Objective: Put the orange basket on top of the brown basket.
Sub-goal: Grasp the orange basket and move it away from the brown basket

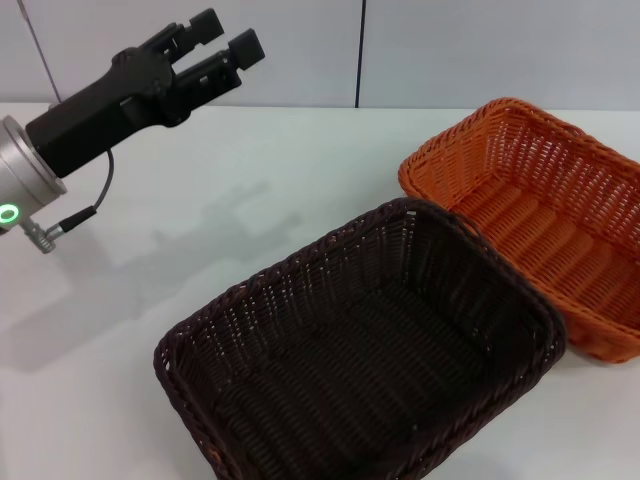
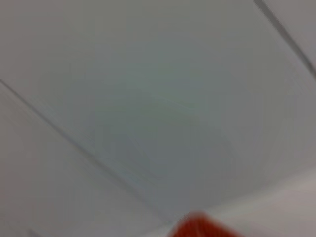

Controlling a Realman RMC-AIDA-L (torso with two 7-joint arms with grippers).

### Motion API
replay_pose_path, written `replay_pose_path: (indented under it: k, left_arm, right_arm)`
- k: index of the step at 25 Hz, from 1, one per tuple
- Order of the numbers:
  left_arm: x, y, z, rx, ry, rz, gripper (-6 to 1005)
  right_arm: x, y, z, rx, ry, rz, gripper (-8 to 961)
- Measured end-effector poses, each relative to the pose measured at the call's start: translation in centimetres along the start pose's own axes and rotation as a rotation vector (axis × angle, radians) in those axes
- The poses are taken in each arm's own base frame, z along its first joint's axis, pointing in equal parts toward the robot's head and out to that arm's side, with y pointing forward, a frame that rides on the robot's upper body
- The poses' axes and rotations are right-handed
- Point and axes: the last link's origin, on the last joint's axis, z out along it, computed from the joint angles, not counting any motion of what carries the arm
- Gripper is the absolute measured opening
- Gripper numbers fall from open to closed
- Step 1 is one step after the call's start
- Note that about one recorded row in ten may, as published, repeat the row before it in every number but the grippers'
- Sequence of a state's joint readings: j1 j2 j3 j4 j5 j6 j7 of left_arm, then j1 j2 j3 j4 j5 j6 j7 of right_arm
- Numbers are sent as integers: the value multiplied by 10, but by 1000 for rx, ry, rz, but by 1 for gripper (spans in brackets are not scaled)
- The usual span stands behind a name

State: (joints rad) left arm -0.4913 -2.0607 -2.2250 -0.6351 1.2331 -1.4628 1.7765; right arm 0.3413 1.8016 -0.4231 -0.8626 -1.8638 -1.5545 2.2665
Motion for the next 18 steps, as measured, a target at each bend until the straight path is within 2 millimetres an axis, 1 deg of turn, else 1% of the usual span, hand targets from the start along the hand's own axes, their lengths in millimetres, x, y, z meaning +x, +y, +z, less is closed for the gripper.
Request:
replay_pose_path:
  k: [1,2,3,5,6,7,8,9,10,11,13,18]
  left_arm:
    - [-2,0,0,2,-1,5,842]
    - [-2,0,0,4,-2,5,842]
    - [-3,-1,1,4,-5,6,842]
    - [-4,-1,1,7,-8,8,842]
    - [-4,-1,2,8,-9,9,842]
    - [-4,-2,2,8,-10,9,842]
    - [-4,-2,3,9,-13,10,841]
    - [-4,-2,3,9,-13,10,841]
    - [-5,-2,4,11,-20,11,841]
    - [-5,-2,4,11,-20,11,841]
    - [-6,-4,5,19,-28,12,841]
    - [-13,-4,12,28,-71,12,840]
  right_arm:
    - [0,0,0,0,0,0,537]
    - [-12,8,-4,38,95,58,536]
    - [-12,8,-4,38,95,58,536]
    - [-24,19,-8,74,223,115,535]
    - [-24,19,-8,74,223,115,534]
    - [-27,21,-8,88,261,122,534]
    - [-31,23,-7,141,331,140,533]
    - [-31,23,-7,141,331,140,533]
    - [-33,23,-6,195,388,160,532]
    - [-33,23,-6,195,388,160,532]
    - [-33,22,-3,268,461,183,530]
    - [-30,22,4,319,526,221,528]
